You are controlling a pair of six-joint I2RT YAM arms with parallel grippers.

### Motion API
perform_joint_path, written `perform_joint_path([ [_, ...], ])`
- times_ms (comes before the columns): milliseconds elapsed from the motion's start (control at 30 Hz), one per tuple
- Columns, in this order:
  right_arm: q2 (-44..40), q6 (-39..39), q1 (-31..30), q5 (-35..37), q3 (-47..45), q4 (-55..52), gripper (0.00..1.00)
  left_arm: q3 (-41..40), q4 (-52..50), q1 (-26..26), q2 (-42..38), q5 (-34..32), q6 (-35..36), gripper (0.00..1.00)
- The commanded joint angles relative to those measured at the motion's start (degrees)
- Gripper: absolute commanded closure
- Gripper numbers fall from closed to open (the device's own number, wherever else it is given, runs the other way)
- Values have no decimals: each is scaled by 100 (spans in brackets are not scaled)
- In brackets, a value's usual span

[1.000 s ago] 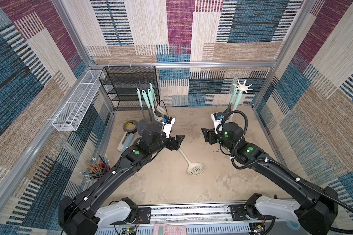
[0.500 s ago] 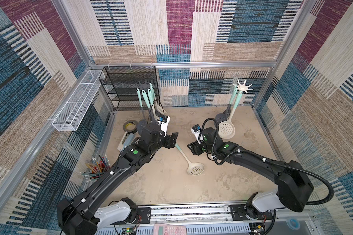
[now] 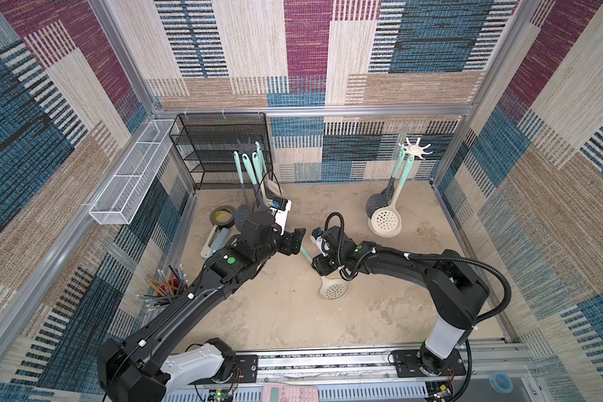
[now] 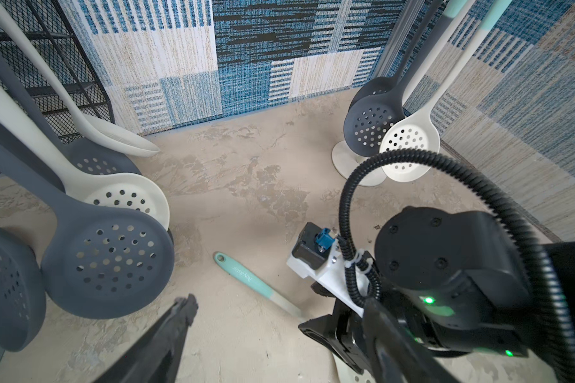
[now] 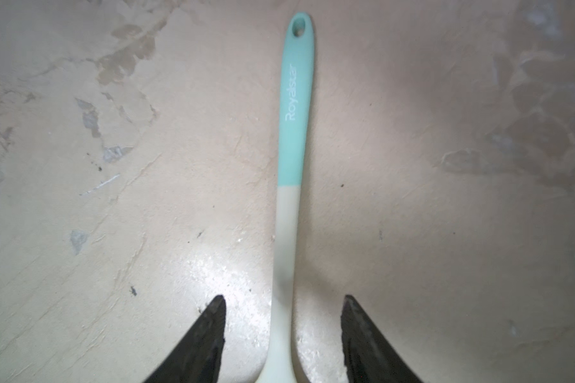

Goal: Hang the skimmer on the kitchen utensil rack
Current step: Pick up the skimmer from the center of the board.

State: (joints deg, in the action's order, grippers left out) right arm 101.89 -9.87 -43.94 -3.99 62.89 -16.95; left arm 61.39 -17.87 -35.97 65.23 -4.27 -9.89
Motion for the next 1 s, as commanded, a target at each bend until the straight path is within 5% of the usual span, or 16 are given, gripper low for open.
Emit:
perform_joint_path([
  [0,167,-31,-35,117,105,-139,45,38,22,37,-28,66,121,17],
  [567,811,64,-298,621,502,-610,67,-4,92,99,-55,177,123,17],
  [967,274,152,-309,960,407,-421,88,-5,109,153,-8,249,58,17],
])
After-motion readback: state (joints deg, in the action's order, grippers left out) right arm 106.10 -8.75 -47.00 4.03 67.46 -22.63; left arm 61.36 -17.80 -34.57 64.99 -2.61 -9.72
